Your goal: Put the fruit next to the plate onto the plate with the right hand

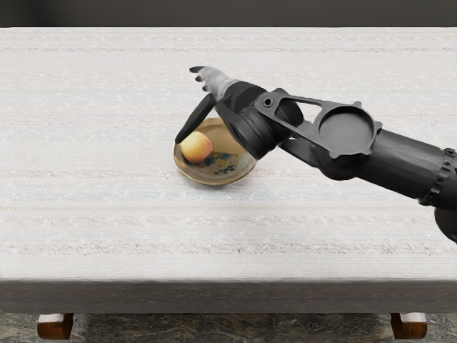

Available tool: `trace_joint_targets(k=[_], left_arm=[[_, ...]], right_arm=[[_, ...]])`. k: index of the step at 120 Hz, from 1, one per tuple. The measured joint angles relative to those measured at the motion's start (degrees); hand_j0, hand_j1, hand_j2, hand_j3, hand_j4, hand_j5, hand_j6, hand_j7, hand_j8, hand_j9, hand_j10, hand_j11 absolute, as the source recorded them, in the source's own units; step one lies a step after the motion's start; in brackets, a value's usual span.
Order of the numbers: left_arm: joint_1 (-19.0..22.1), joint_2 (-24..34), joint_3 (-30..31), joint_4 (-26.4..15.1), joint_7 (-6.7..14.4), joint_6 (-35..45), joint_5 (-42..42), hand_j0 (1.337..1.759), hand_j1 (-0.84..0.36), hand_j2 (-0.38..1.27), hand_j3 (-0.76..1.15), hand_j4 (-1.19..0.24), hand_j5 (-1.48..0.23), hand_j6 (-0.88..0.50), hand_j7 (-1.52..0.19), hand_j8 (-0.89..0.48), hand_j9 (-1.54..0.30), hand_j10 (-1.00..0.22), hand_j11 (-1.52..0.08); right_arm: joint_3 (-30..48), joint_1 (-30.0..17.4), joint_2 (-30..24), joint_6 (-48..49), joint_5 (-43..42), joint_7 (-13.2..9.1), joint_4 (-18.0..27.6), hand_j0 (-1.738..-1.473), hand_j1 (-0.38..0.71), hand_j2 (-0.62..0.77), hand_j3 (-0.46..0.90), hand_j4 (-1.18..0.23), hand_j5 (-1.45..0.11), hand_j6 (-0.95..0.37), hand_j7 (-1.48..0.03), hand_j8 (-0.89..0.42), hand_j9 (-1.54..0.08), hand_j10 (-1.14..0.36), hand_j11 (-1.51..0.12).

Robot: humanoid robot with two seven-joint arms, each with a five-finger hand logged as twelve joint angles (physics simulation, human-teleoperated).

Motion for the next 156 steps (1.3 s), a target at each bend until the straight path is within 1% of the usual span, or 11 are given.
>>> trace_joint_targets(k=[10,18,36,44,55,71,88,100,108,119,156], left_arm=[[0.00,0.00,0.00,0.00,0.00,0.00,0.00,1.658,0.06,0.05,0.00,-0.24,-0.31,-0.24,-0.31,-0.24,-0.31,-0.24,-0.31],[0.00,0.00,0.00,-0.01,0.00,0.00,0.00,1.658,0.06,0.05,0.00,-0.24,-0.31,-0.24,-0.31,-0.24,-0.31,-0.24,-0.31],[0.00,0.00,0.00,-0.01,0.00,0.00,0.00,1.658,0.06,0.05,0.00,-0.24,-0.31,-0.24,-0.31,-0.24,-0.31,-0.24,-0.31],[0.00,0.00,0.00,-0.02,0.00,0.00,0.00,1.658,0.06,0.05,0.00,-0.24,-0.31,-0.24,-0.31,-0.24,-0.31,-0.24,-0.31],[0.00,0.00,0.00,-0.01,0.00,0.00,0.00,1.658,0.06,0.05,0.00,-0.24,-0.31,-0.24,-0.31,-0.24,-0.31,-0.24,-0.31],[0.00,0.00,0.00,0.00,0.00,0.00,0.00,1.658,0.06,0.05,0.00,-0.24,-0.31,-0.24,-0.31,-0.24,-0.31,-0.24,-0.31],[0.00,0.00,-0.01,0.01,0.00,0.00,0.00,1.658,0.06,0.05,0.00,-0.24,-0.31,-0.24,-0.31,-0.24,-0.31,-0.24,-0.31],[0.00,0.00,-0.01,-0.01,0.00,0.00,0.00,1.658,0.06,0.05,0.00,-0.24,-0.31,-0.24,-0.31,-0.24,-0.31,-0.24,-0.31],[0.00,0.00,-0.01,-0.01,0.00,0.00,0.01,1.658,0.06,0.05,0.00,-0.24,-0.31,-0.24,-0.31,-0.24,-0.31,-0.24,-0.31],[0.00,0.00,-0.01,-0.01,0.00,0.00,0.01,1.658,0.06,0.05,0.00,-0.24,-0.31,-0.24,-0.31,-0.24,-0.31,-0.24,-0.31],[0.00,0.00,-0.01,0.00,0.00,0.00,0.01,1.658,0.06,0.05,0.00,-0.24,-0.31,-0.24,-0.31,-0.24,-0.31,-0.24,-0.31]], right_arm=[[8.60,-4.23,-2.36,8.40,0.75,0.00,1.49,-1.658,-0.31,0.00,0.00,-0.03,-0.04,-0.03,-0.04,-0.03,-0.04,-0.03,-0.04],[13.96,-6.94,-4.86,14.52,2.34,0.00,2.42,-1.658,-0.31,0.00,0.00,-0.03,-0.04,-0.03,-0.04,-0.03,-0.04,-0.03,-0.04],[26.06,-14.09,-12.12,30.99,9.50,0.00,3.77,-1.658,-0.32,0.00,0.00,-0.03,-0.04,-0.03,-0.04,-0.03,-0.04,-0.03,-0.04],[29.18,-17.03,-15.97,37.08,13.74,0.00,4.45,-1.658,-0.32,0.00,0.00,-0.03,-0.03,-0.03,-0.03,-0.03,-0.03,-0.03,-0.03],[31.39,-20.61,-21.90,45.01,19.37,0.00,5.78,-1.658,-0.32,0.00,0.00,-0.03,-0.03,-0.03,-0.03,-0.03,-0.03,-0.03,-0.03],[34.98,-25.46,-28.60,55.35,22.97,0.00,6.24,-1.658,-0.32,0.00,0.00,-0.03,-0.03,-0.02,-0.03,-0.02,-0.03,-0.03,-0.03],[37.96,-29.81,-34.91,58.85,23.97,0.00,5.89,-1.658,-0.32,0.00,0.00,-0.02,-0.03,-0.02,-0.03,-0.02,-0.03,-0.02,-0.03],[39.74,-31.95,-37.49,59.59,24.17,0.00,3.13,-1.658,-0.32,0.00,0.00,-0.02,-0.03,-0.02,-0.03,-0.02,-0.03,-0.02,-0.03],[40.35,-32.82,-38.65,59.81,24.24,0.00,1.28,-1.658,-0.32,0.00,0.00,-0.02,-0.03,-0.02,-0.03,-0.02,-0.03,-0.02,-0.03],[40.75,-33.67,-39.95,59.96,24.29,0.00,-0.01,-1.658,-0.32,0.00,0.00,-0.02,-0.03,-0.02,-0.03,-0.02,-0.03,-0.02,-0.03],[41.09,-34.64,-41.22,60.06,24.44,0.00,-0.60,-1.658,-0.32,0.00,0.00,-0.02,-0.03,-0.02,-0.03,-0.02,-0.03,-0.02,-0.03]])
